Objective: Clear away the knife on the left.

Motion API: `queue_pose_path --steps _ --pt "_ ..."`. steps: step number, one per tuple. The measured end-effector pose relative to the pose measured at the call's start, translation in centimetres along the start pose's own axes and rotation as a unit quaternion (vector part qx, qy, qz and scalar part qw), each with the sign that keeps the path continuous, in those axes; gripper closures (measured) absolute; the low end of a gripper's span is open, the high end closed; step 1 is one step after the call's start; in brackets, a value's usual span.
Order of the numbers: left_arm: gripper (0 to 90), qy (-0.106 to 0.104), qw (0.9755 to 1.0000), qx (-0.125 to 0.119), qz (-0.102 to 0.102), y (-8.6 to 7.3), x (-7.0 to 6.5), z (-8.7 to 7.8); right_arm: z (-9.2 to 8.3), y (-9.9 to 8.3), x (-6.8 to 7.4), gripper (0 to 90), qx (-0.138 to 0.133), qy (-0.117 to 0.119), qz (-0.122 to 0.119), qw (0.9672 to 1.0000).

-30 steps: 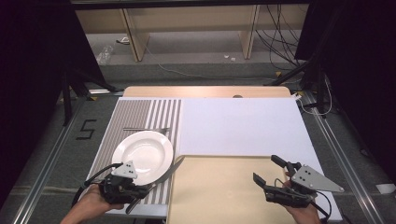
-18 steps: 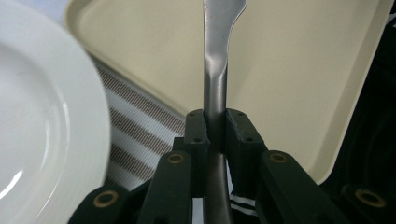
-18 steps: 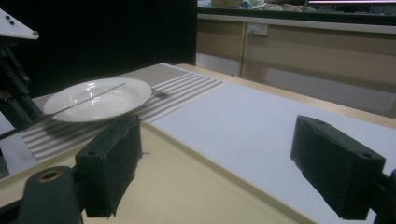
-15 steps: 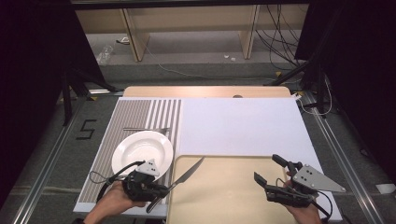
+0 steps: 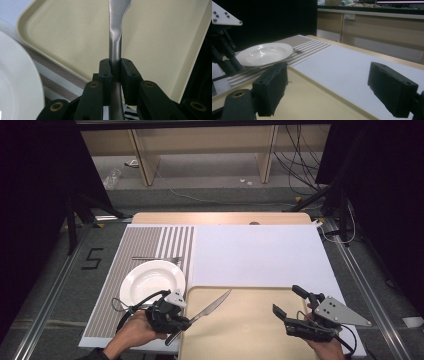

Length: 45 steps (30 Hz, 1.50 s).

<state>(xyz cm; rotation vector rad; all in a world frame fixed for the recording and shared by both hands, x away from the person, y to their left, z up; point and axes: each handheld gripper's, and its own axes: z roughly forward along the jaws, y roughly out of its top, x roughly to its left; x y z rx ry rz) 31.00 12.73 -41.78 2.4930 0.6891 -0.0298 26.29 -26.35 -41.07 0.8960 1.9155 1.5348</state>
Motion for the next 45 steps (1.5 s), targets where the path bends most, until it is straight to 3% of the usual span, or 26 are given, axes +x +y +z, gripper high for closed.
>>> queue_pose_path --steps 14,27,38,45 --pt "79.2 -0.021 0.9989 0.032 0.027 1.7 -1.3 2.1 -0.1 0.0 -0.1 17.2 -0.004 -0.001 0.002 1.0000" --pt "79.2 -0.055 0.9969 0.057 -0.001 2.1 -2.1 4.4 -0.1 0.1 0.0 17.2 -0.004 -0.001 -0.003 1.0000" --pt "79.2 -0.056 0.9950 0.083 -0.002 1.8 -3.2 5.6 -0.2 0.1 0.0 17.2 -0.004 0.001 -0.004 1.0000" --pt "79.1 -0.054 0.9939 0.096 -0.003 1.5 -3.1 6.3 -0.2 0.1 0.1 17.3 -0.003 0.001 -0.003 1.0000"
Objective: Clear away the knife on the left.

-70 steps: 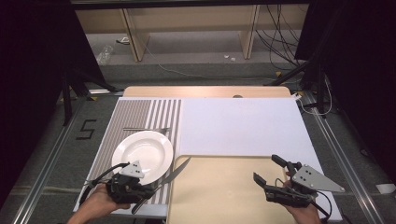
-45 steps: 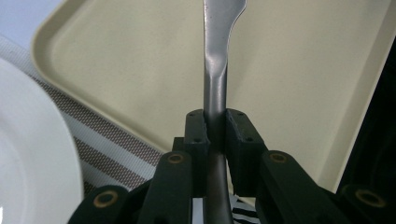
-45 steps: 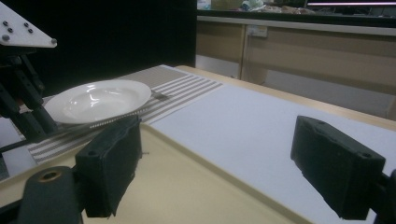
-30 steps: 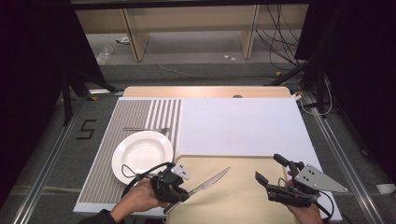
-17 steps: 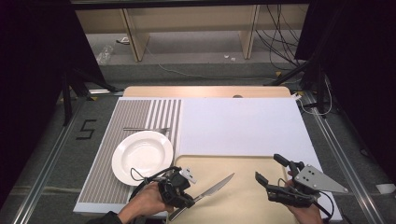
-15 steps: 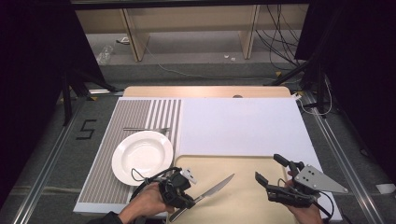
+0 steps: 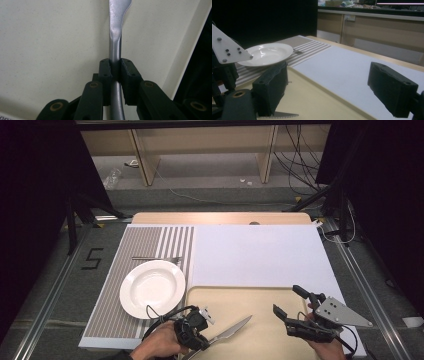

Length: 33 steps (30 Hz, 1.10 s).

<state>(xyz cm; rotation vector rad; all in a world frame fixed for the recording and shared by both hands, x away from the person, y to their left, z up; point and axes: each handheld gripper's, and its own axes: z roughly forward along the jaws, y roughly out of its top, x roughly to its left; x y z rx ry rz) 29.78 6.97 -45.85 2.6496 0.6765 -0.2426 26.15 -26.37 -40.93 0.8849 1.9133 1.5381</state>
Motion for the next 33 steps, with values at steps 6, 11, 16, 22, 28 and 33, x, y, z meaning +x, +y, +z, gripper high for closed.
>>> queue_pose_path --steps 6,11,16,22,28,33 --pt "79.0 0.000 1.0000 0.006 -0.002 -0.1 -0.1 0.4 0.0 0.0 0.1 17.3 0.002 0.002 -0.004 1.0000" --pt "75.6 -0.001 0.9999 0.009 0.007 0.0 -0.2 0.2 0.1 0.0 0.1 17.3 0.000 0.004 -0.001 1.0000" --pt "53.3 0.012 0.9992 -0.035 0.016 0.3 -0.7 -0.7 0.1 0.0 0.1 17.3 0.004 0.006 -0.001 1.0000" --pt "40.3 0.027 0.9965 -0.069 0.038 0.7 -1.3 -1.1 0.1 -0.1 0.1 17.3 0.003 0.007 -0.001 1.0000" --pt "36.0 0.027 0.9946 -0.083 0.055 1.1 -1.7 -0.7 0.2 -0.1 0.1 17.3 0.002 0.007 0.000 1.0000" --pt "59.8 0.024 0.9917 -0.103 0.073 1.4 -2.0 -0.5 0.2 -0.1 0.1 17.3 0.004 0.007 0.000 1.0000"
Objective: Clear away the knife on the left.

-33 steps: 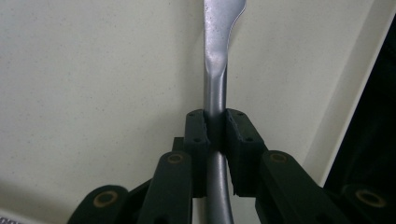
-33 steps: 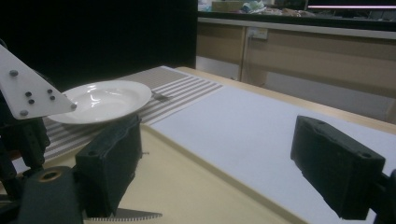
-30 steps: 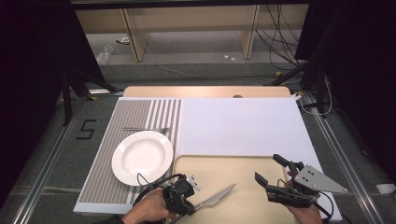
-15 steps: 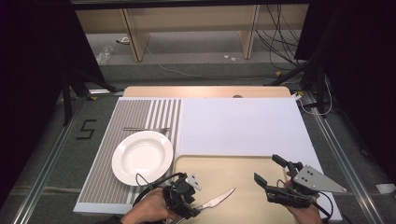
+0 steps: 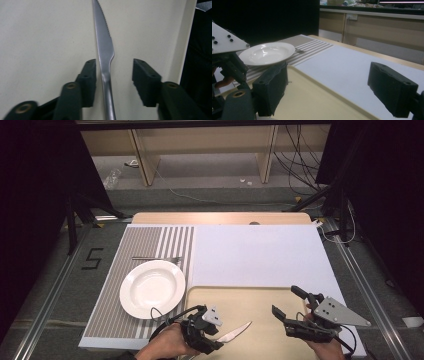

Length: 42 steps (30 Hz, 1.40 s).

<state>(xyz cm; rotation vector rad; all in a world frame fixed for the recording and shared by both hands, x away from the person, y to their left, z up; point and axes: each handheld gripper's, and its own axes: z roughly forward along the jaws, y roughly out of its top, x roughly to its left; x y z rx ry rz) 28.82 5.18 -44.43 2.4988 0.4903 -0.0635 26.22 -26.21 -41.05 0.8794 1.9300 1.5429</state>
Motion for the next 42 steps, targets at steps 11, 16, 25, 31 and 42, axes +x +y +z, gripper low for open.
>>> queue_pose_path --steps 11,16,25,31,42 --pt "84.8 0.001 0.9984 0.033 0.046 0.9 -0.7 1.9 0.1 0.0 0.0 17.3 0.002 0.001 0.001 1.0000" --pt "89.0 0.001 0.9980 0.040 0.049 1.0 -0.7 2.5 0.0 0.0 0.0 17.3 -0.001 0.001 0.001 1.0000" --pt "89.3 0.002 0.9976 0.050 0.048 0.7 -0.6 3.2 -0.1 0.0 0.0 17.3 0.000 -0.001 -0.003 1.0000" --pt "89.4 0.004 0.9979 0.048 0.043 0.7 -0.4 3.2 -0.1 0.1 0.0 17.4 -0.002 0.000 -0.002 1.0000" --pt "89.4 0.026 0.9982 0.044 0.031 0.6 0.4 2.9 -0.1 0.1 0.0 17.5 -0.002 -0.001 -0.002 1.0000"
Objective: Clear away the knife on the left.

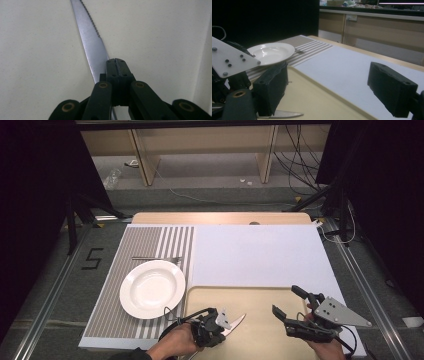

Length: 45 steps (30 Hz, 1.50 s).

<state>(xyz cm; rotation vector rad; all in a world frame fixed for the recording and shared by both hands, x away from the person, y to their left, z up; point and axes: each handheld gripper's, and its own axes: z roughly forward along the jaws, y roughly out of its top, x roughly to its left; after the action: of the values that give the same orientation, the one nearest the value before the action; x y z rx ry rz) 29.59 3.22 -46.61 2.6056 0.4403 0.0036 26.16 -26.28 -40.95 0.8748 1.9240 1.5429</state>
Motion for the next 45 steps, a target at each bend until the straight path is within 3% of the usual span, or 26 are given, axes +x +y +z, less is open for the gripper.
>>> queue_pose_path --steps 19,34,45 --pt "89.5 0.045 0.9985 0.007 -0.032 -0.9 1.9 -0.8 0.0 0.0 0.0 17.9 0.000 0.000 0.001 1.0000" --pt "89.5 0.066 0.9962 0.014 -0.055 -1.6 3.1 -1.4 0.0 0.0 0.0 18.0 0.000 0.001 0.002 1.0000" --pt "89.5 0.070 0.9948 0.017 -0.072 -2.4 4.0 -1.9 0.0 0.0 0.0 18.0 0.001 0.000 0.001 1.0000"
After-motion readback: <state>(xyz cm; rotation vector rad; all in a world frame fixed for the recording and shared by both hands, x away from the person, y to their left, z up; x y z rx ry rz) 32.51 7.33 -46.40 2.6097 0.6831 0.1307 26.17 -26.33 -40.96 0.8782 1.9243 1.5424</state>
